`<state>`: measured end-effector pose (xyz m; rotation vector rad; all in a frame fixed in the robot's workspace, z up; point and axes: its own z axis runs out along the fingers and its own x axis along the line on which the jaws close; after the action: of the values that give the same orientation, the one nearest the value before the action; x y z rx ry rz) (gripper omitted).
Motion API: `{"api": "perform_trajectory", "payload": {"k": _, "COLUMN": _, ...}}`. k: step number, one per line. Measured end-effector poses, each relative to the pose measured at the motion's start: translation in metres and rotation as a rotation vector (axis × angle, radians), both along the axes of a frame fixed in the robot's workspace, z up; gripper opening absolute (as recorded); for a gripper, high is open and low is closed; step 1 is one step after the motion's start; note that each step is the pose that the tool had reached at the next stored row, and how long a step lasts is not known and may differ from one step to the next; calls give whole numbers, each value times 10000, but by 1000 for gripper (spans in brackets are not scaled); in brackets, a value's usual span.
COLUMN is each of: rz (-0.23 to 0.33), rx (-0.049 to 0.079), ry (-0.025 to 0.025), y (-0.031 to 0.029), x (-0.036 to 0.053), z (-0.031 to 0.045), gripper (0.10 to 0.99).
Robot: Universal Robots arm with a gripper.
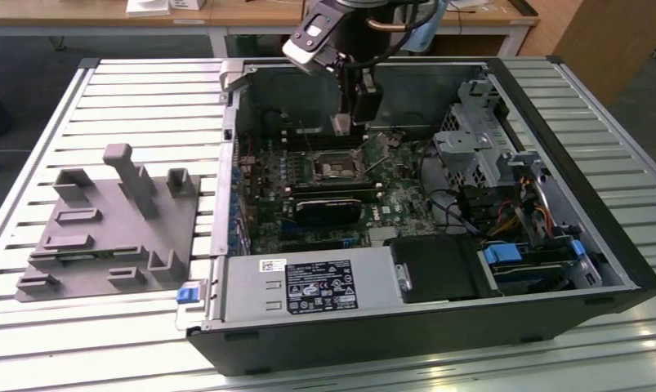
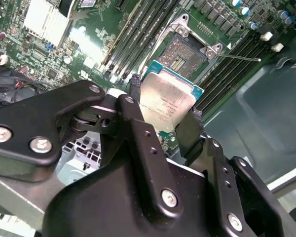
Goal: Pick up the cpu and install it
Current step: 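Place the cpu into insertion slot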
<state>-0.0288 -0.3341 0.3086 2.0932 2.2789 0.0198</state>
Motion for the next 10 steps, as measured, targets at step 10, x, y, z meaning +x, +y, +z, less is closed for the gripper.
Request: {"api": "perform_trajectory", "payload": {"k": 10, "rz": 0, "rx": 2, "ry": 0, "y": 0, "x": 0, "z": -85, "gripper": 533}}
